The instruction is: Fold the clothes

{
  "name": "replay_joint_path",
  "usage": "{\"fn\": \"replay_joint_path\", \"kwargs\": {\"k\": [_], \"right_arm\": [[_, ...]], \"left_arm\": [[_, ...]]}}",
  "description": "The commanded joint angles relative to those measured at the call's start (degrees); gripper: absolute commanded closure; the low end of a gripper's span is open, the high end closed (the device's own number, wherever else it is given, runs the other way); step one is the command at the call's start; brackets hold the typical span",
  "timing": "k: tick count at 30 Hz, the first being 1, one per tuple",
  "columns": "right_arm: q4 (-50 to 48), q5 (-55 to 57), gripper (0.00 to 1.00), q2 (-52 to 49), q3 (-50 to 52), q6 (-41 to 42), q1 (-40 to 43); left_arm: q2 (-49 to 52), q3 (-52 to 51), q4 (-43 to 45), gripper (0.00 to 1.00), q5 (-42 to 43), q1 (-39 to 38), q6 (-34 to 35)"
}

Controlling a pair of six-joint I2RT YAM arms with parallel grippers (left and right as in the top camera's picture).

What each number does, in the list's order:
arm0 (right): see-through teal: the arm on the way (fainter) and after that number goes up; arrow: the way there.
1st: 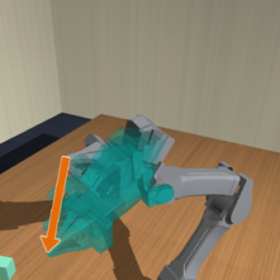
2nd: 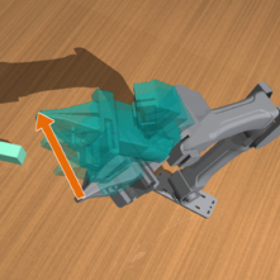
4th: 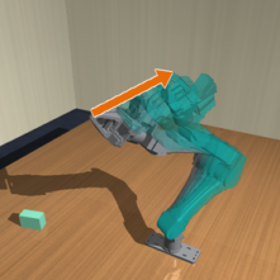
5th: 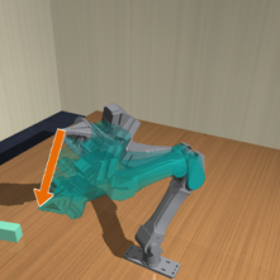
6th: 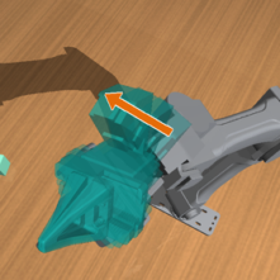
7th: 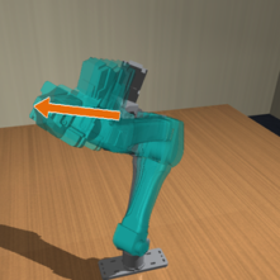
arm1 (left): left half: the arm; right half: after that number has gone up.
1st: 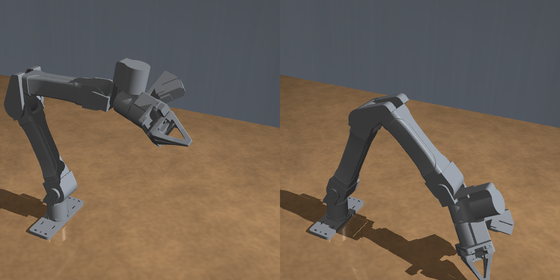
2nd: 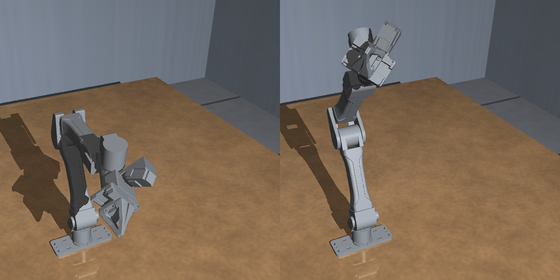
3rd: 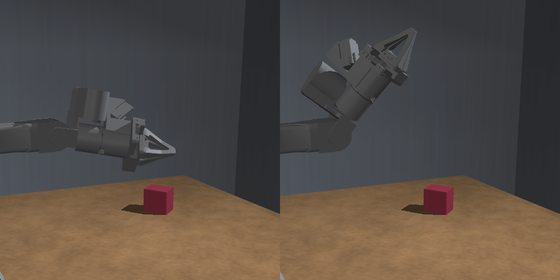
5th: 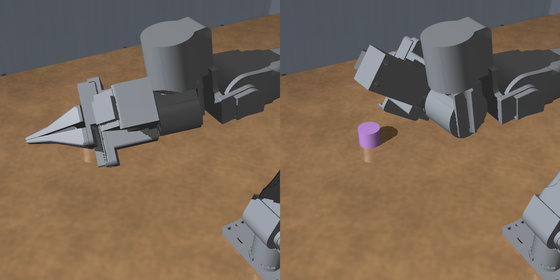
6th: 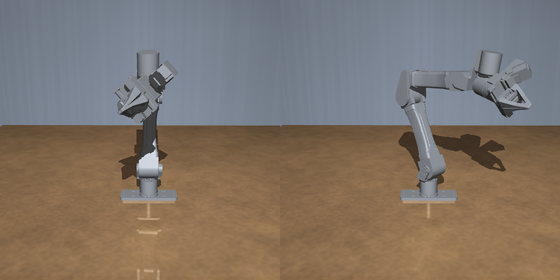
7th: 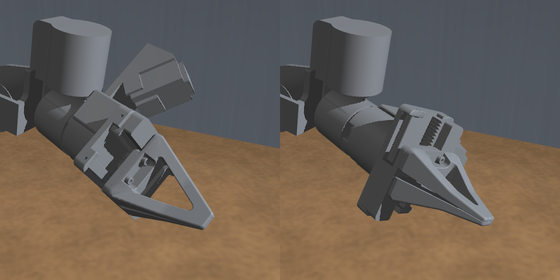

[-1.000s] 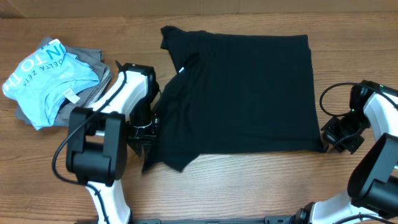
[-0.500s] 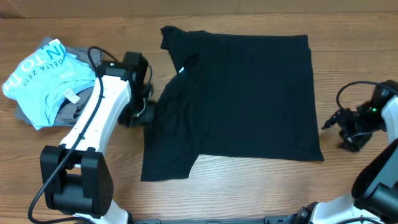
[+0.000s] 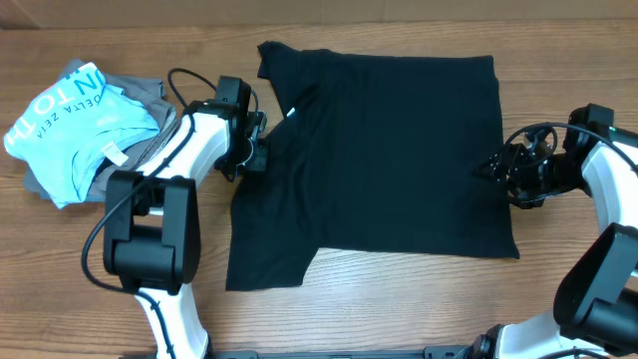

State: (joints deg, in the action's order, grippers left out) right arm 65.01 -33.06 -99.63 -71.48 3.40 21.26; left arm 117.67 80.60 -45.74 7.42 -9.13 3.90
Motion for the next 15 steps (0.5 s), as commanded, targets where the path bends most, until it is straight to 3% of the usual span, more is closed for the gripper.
{"fn": "replay_joint_path", "kwargs": {"k": [1,2,3,8,15], "right_arm": [[-0.26,-1.14,0.38,1.7,-1.36,-0.87,-0.42],[-0.31,-1.05,0.38,1.7,-1.36,-0.87,-0.42],[-0.39,-0.7,0.38,1.7,-1.36,-0.85,-0.42],[-1.75,1.95,0.38,1.66,-1.14,0.24,-0.44],[-8.79,7.61,0.38,1.57,2.14,6.69,-1.9]], "left_arm": [[2.95,0.11,-0.5,0.89,-3.58,0.26,-0.81],[3.61,0.11,-1.07,0.96,-4.68,0.28,-0.55],[4.13,0.11,-2.25,0.96,-6.71,0.37,0.87],[4.39,0.11,-13.64,0.96,-23.52,2.97,19.96],[4.37,0.15,-17.62,0.93,-22.23,5.57,20.55]]}}
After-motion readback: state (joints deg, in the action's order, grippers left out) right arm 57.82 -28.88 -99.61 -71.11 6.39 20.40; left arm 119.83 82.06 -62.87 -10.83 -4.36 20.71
